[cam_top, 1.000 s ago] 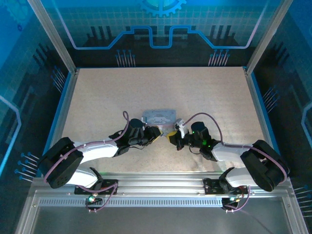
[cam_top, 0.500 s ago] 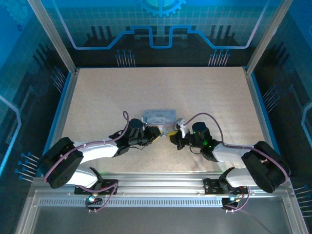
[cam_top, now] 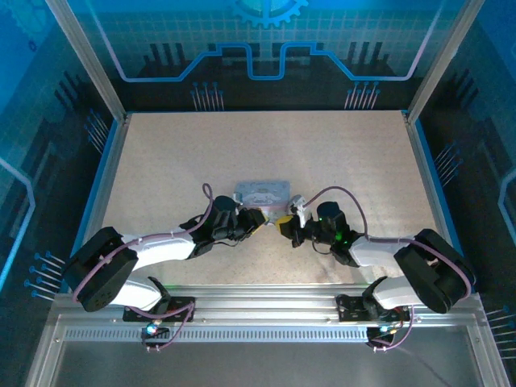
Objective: Unlock the padlock with the key
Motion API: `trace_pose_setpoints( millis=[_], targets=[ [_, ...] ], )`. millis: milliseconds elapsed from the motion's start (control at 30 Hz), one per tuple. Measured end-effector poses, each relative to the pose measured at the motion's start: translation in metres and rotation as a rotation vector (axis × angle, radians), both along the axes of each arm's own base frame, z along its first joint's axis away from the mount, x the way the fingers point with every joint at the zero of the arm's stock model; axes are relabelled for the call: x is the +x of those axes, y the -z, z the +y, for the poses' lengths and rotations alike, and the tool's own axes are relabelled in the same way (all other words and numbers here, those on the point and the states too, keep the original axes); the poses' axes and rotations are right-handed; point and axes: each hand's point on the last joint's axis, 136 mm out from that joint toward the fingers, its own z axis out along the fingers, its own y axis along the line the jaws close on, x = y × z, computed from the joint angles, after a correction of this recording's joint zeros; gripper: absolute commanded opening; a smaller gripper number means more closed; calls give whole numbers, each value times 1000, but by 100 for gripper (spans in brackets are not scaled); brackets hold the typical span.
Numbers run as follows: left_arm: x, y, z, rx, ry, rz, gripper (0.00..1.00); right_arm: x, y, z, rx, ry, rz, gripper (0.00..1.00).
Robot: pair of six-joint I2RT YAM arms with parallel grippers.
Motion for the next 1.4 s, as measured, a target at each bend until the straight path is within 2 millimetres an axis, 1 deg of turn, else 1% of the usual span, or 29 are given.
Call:
trace_pose_setpoints(
  millis=[333,733,1067,1400],
  targets=[
    [1,0,1,0,-4,1,26,-1,2,3,8,-15,6,1],
    [0,-1,0,-4,0,1,26,-3,2,2,10,-14,3,0],
    [-2,-4,-2,-16,17,2,26,-5,-7,-2,28,-11,-23,0],
    [-3,-4,-2,-19,22,4,26,-5,-7,-2,32,-9,-18,0]
  ],
)
